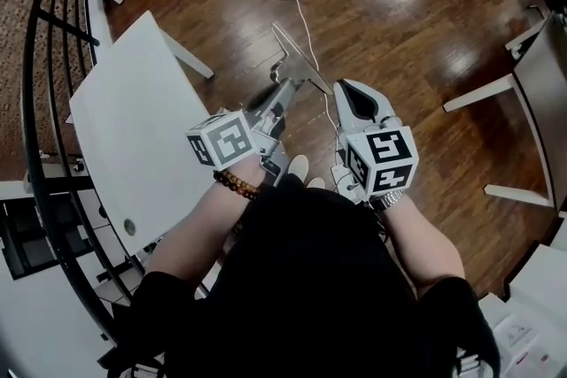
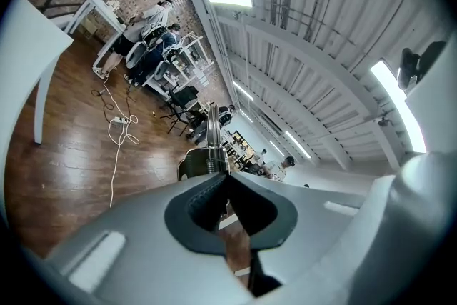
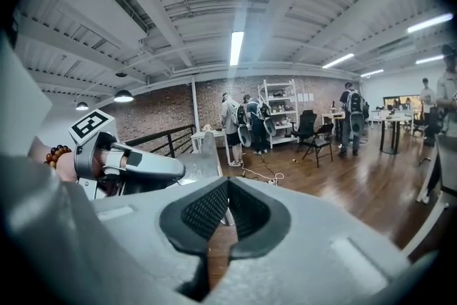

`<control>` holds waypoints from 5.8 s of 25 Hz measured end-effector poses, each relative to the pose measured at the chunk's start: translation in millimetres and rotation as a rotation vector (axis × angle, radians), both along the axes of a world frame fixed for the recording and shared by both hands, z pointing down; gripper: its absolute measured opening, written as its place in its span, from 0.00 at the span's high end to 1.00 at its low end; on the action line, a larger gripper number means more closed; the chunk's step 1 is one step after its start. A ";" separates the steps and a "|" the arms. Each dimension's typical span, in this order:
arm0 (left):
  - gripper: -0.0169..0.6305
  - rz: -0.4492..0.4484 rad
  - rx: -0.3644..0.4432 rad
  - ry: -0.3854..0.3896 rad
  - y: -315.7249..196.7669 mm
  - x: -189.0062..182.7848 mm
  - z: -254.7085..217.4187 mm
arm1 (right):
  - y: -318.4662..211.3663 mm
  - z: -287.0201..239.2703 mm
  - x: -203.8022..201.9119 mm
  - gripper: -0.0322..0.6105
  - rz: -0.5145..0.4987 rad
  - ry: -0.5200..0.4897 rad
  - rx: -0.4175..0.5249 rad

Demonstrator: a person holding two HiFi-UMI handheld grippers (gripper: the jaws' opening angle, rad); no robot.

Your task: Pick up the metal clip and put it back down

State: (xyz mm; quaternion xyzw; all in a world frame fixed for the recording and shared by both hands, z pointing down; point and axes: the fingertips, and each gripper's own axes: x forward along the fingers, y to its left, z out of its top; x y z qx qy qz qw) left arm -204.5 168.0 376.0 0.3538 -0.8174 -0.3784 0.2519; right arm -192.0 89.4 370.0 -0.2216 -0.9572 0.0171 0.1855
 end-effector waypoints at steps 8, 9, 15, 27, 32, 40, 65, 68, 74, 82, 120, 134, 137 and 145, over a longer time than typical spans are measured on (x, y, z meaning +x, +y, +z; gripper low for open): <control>0.93 0.005 0.011 0.002 7.7 -63.4 7.9 | 7.0 13.7 -56.7 0.96 0.012 0.033 0.021; 0.93 0.004 0.011 -0.004 8.5 -64.5 8.2 | 7.4 14.2 -57.5 0.96 0.013 0.034 0.026; 0.93 0.026 0.042 -0.011 7.0 -64.8 17.2 | 9.5 17.9 -60.7 0.96 0.026 0.025 0.063; 0.93 0.056 0.093 -0.003 4.3 -67.4 34.0 | 18.9 19.8 -66.4 0.96 0.031 0.042 0.150; 0.93 0.084 0.108 -0.010 -0.5 -69.3 41.8 | 17.7 25.5 -64.6 0.96 0.055 0.034 0.174; 0.93 0.145 0.093 -0.014 -81.6 -108.8 42.0 | -60.7 24.8 -106.6 0.96 0.110 0.023 0.133; 0.93 0.475 0.054 -0.029 -522.0 -147.5 4.9 | -501.6 -2.9 -118.5 0.96 0.447 -0.033 0.009; 0.93 0.536 0.057 -0.016 -556.8 -144.9 3.9 | -530.6 -3.5 -112.8 0.96 0.501 -0.032 0.008; 0.93 0.660 0.053 -0.005 -625.8 -146.9 8.5 | -591.8 0.3 -105.0 0.96 0.632 -0.017 0.013; 0.93 0.883 0.048 0.020 -738.7 -160.5 14.0 | -693.4 -3.2 -108.9 0.96 0.855 -0.009 0.030; 0.93 1.259 -0.044 0.239 -1092.5 67.9 50.9 | -1022.2 13.4 136.8 0.96 1.271 0.019 -0.048; 0.93 1.231 -0.101 0.402 -1177.1 69.9 116.8 | -1077.9 27.0 164.0 0.96 1.362 0.062 -0.031; 0.93 1.222 -0.144 0.450 -1221.6 69.5 137.1 | -1117.6 33.0 169.0 0.96 1.387 0.095 -0.053; 0.93 1.204 -0.239 0.548 -1279.1 65.1 191.0 | -1166.2 58.1 174.1 0.96 1.435 0.174 -0.099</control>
